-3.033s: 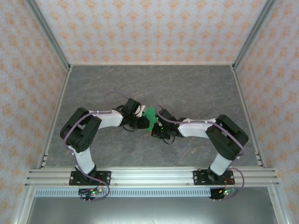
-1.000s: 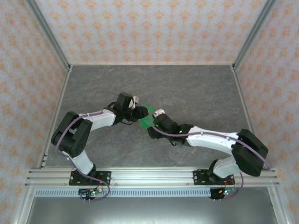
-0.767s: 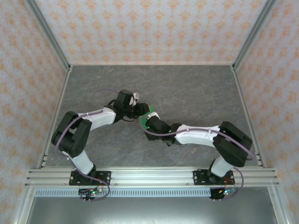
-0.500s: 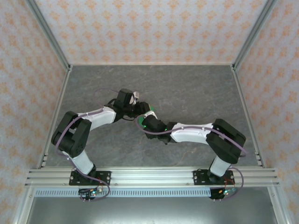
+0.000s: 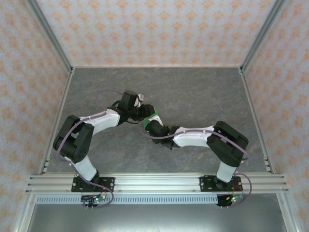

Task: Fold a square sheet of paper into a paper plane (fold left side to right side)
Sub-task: Fourth fold the wing at the center of the table.

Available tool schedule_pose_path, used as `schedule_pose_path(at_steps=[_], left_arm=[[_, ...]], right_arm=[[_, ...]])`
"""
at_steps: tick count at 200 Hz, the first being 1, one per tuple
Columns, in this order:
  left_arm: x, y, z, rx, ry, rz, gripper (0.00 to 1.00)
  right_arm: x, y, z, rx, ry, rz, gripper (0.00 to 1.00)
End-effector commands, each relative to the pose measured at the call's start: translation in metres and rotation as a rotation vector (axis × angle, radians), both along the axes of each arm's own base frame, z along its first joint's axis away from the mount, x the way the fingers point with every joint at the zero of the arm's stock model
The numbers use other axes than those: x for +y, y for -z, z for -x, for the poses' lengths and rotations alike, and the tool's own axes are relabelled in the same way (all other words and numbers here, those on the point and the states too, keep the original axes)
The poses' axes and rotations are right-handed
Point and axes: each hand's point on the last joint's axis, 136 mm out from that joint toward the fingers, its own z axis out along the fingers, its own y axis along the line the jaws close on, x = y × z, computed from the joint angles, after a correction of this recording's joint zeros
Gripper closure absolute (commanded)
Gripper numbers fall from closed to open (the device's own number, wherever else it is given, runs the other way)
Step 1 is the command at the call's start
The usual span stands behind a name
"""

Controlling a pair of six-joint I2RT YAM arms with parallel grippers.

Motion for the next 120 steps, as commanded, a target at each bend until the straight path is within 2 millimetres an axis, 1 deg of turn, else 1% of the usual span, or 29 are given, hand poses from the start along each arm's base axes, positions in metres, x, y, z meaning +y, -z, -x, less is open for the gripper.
schedule_pose_path(at_steps=[1, 26, 47, 77, 98, 120], left_arm=[[0.002, -0.006, -0.004, -0.012, -0.011, -0.022, 0.56], [0.006, -0.008, -0.002, -0.016, -0.011, -0.035, 0.54], [0.01, -0.011, 0.001, -0.023, -0.011, -0.053, 0.52], [0.024, -0.013, 0.003, -0.027, -0.03, -0.067, 0.49], [0.033, -0.018, 0.005, -0.034, -0.044, -0.07, 0.46], [0.044, -0.023, 0.008, -0.046, -0.056, -0.082, 0.42]], right_arm=[[0.0, -0.005, -0.003, -0.019, 0.016, 0.013, 0.67], [0.001, -0.002, -0.001, -0.004, 0.014, 0.009, 0.73], [0.001, 0.0, 0.0, 0.003, 0.015, 0.012, 0.75], [-0.001, 0.003, 0.001, 0.012, 0.023, 0.011, 0.8], [-0.001, 0.005, 0.002, 0.024, 0.024, 0.006, 0.83], [-0.001, 0.007, 0.002, 0.037, 0.029, -0.005, 0.84]])
